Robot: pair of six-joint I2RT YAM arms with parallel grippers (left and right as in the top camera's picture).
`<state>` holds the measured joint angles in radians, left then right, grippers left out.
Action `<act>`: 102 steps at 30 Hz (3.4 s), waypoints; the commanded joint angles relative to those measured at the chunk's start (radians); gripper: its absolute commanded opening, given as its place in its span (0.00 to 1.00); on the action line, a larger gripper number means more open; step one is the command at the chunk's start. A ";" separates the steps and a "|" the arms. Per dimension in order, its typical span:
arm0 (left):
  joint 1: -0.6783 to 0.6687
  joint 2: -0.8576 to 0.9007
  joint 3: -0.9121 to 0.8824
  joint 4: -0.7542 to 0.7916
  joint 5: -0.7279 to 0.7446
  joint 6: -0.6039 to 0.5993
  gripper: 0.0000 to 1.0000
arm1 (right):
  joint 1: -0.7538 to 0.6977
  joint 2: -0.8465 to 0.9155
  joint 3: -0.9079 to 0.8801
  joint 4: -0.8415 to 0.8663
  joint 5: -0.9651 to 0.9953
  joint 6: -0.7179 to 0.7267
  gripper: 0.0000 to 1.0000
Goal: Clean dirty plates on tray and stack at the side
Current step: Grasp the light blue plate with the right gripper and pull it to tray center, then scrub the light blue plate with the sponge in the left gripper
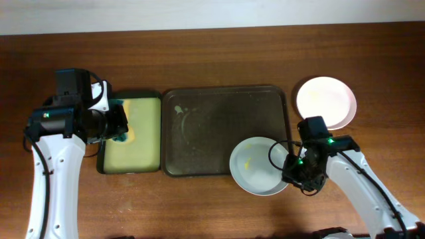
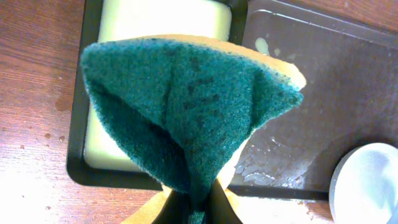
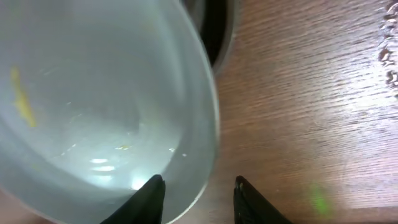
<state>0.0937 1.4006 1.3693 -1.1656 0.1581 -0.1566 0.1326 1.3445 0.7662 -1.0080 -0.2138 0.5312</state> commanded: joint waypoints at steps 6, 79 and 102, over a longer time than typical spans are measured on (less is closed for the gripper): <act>-0.002 -0.006 0.004 -0.002 0.011 0.016 0.00 | 0.005 0.095 0.040 0.113 0.013 0.046 0.04; -0.550 0.582 0.085 0.390 -0.070 -0.187 0.00 | 0.140 0.691 0.636 0.155 -0.014 -0.393 0.04; -0.593 0.589 -0.130 0.608 0.019 -0.299 0.00 | 0.142 0.691 0.636 0.159 -0.021 -0.393 0.04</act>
<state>-0.4965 1.9781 1.2861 -0.5556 0.1394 -0.4168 0.2710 2.0335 1.4124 -0.8516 -0.2333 0.1455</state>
